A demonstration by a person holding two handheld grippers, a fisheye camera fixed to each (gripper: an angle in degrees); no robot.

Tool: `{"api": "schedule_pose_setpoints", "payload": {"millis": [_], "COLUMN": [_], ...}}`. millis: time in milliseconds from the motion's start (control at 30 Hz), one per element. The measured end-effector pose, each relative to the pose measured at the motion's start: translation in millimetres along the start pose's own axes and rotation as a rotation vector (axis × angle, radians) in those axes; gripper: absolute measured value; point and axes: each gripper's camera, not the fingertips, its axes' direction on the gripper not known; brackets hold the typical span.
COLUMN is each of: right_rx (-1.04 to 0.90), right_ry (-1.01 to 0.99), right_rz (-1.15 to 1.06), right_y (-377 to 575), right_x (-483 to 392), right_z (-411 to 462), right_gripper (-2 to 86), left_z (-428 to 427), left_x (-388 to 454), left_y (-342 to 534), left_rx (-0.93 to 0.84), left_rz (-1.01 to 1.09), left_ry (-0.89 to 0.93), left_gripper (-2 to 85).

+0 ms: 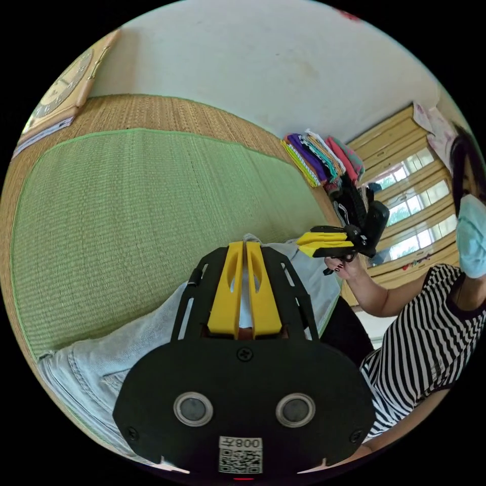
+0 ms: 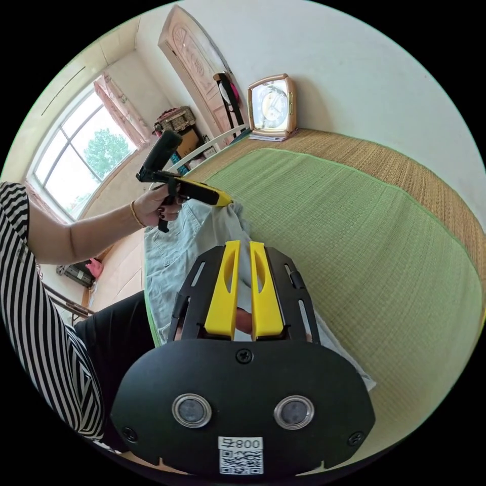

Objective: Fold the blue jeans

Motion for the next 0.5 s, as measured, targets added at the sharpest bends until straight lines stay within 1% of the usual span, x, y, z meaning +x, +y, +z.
{"api": "schedule_pose_setpoints", "payload": {"millis": [167, 267, 300, 333, 367, 433, 500], "right_rx": [0.014, -0.111, -0.201, -0.248, -0.203, -0.212, -0.211], "right_ry": [0.007, 0.04, 0.073, 0.055, 0.029, -0.037, -0.031], "right_rz": [-0.005, 0.019, 0.054, 0.084, 0.091, 0.131, 0.13], "right_y": [-3, -4, -1, 4, 6, 10, 13], "right_x": [0, 10, 21, 32, 35, 50, 53], "right_z": [5, 40, 62, 76, 71, 69, 68], "right_gripper": [3.6, 1.9, 1.3, 0.8, 0.6, 0.4, 0.3], "left_z": [13, 25, 26, 24, 21, 9, 15], "left_x": [-12, -12, -9, -2, 3, 28, 45], "left_y": [-2, -2, -1, 0, 1, 5, 9], "left_rx": [0.017, -0.008, -0.002, 0.015, 0.035, 0.116, 0.121], "left_rz": [-0.062, -0.084, -0.087, -0.088, -0.088, -0.049, -0.017], "left_ry": [-0.068, -0.106, -0.128, -0.148, -0.162, -0.194, -0.157], "left_gripper": [0.9, 0.9, 0.9, 0.9, 0.9, 0.6, 0.4]}}
